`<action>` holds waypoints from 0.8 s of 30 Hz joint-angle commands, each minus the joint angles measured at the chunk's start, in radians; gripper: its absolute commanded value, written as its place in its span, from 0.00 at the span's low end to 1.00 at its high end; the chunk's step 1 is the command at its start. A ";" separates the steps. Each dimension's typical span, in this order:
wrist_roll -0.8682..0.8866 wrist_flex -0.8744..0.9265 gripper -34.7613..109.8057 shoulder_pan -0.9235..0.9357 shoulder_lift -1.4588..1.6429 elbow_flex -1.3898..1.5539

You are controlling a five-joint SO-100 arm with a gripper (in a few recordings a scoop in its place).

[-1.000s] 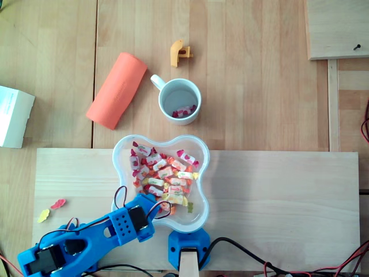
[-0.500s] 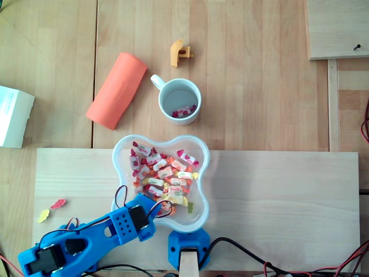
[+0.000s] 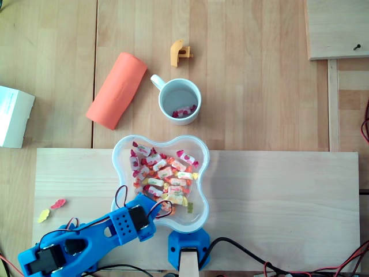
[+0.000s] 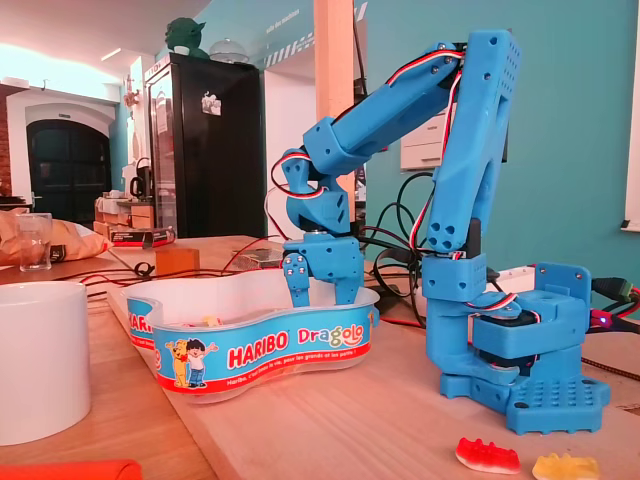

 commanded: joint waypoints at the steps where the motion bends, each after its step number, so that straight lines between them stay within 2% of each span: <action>1: -0.014 0.040 0.23 0.017 0.029 -0.037; 18: -0.008 0.046 0.22 0.002 0.040 -0.126; 24: 0.005 0.115 0.23 -0.003 0.091 -0.209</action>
